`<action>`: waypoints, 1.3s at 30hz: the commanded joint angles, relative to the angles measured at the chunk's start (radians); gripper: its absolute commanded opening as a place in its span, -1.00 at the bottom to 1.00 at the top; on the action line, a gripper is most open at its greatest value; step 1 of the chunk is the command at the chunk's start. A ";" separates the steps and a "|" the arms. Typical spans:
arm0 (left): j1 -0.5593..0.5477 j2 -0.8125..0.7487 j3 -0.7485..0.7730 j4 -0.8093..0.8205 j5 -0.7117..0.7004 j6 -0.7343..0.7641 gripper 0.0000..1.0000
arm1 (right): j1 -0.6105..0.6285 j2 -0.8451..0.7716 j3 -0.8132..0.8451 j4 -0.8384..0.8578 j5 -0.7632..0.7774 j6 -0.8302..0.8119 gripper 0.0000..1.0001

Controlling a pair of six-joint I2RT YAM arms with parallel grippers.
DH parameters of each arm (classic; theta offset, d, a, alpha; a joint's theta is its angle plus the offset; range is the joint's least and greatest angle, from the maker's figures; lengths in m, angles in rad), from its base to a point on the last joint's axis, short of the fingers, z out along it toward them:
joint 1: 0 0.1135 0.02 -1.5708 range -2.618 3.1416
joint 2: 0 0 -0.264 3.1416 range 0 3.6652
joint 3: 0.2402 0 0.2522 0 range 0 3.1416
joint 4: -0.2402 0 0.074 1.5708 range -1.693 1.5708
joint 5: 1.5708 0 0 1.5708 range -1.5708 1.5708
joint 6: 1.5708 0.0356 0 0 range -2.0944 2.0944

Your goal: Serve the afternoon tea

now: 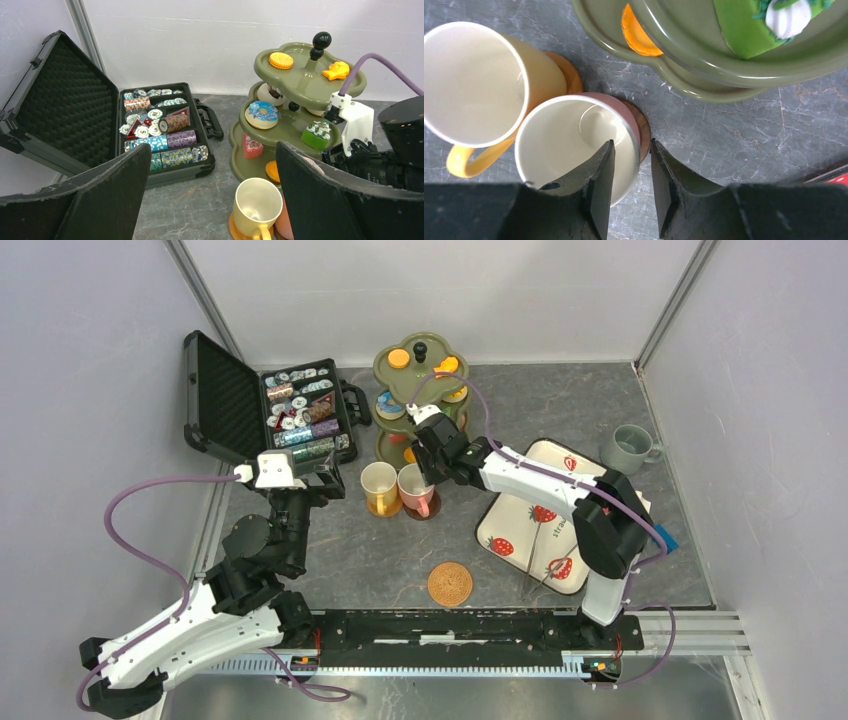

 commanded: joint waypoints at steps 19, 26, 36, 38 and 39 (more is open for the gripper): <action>0.008 -0.013 0.007 0.015 0.012 0.018 1.00 | 0.001 -0.015 0.045 -0.055 0.110 0.212 -1.00; 0.008 -0.016 0.005 0.011 0.019 0.010 1.00 | 0.006 -0.082 -0.009 -0.049 0.142 0.243 -1.00; 0.008 -0.008 0.007 0.008 0.020 0.005 1.00 | 0.040 -0.100 -0.060 0.000 0.170 0.286 -1.00; 0.009 -0.007 0.005 0.008 0.020 0.007 1.00 | 0.050 -0.102 -0.056 -0.001 0.197 0.306 -1.00; 0.008 -0.007 0.006 0.008 0.021 0.006 1.00 | 0.053 -0.101 -0.054 -0.004 0.209 0.316 -1.00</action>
